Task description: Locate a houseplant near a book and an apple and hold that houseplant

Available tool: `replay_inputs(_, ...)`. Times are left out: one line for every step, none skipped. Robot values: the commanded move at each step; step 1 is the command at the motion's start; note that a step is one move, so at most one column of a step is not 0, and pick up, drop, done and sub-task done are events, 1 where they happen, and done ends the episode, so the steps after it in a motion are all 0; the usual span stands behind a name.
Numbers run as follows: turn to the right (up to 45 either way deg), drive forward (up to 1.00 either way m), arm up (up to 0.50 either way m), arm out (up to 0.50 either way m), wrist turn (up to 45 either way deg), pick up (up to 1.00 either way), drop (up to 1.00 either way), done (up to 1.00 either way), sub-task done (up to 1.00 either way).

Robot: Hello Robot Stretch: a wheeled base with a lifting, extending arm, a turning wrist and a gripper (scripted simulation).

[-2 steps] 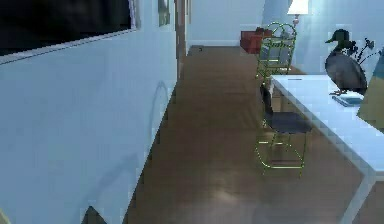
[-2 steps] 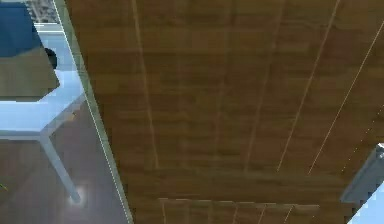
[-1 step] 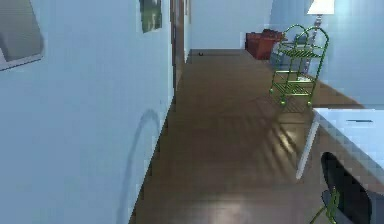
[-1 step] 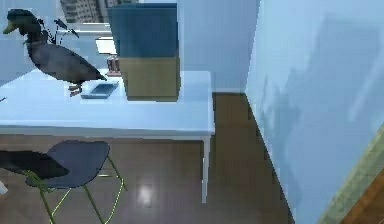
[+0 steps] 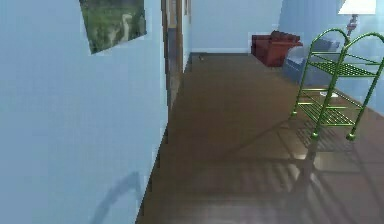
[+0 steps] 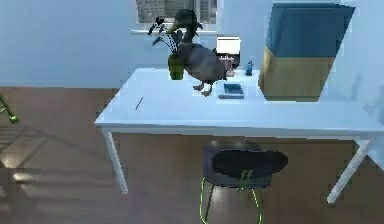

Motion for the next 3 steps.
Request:
replay_inputs(0.0,1.00,0.00,0.00,0.0,0.00,0.00,0.00,0.00)
replay_inputs(0.0,1.00,0.00,0.00,0.0,0.00,0.00,0.00,0.00)
replay_inputs(3.0,0.00,0.00,0.00,0.0,0.00,0.00,0.00,0.00)
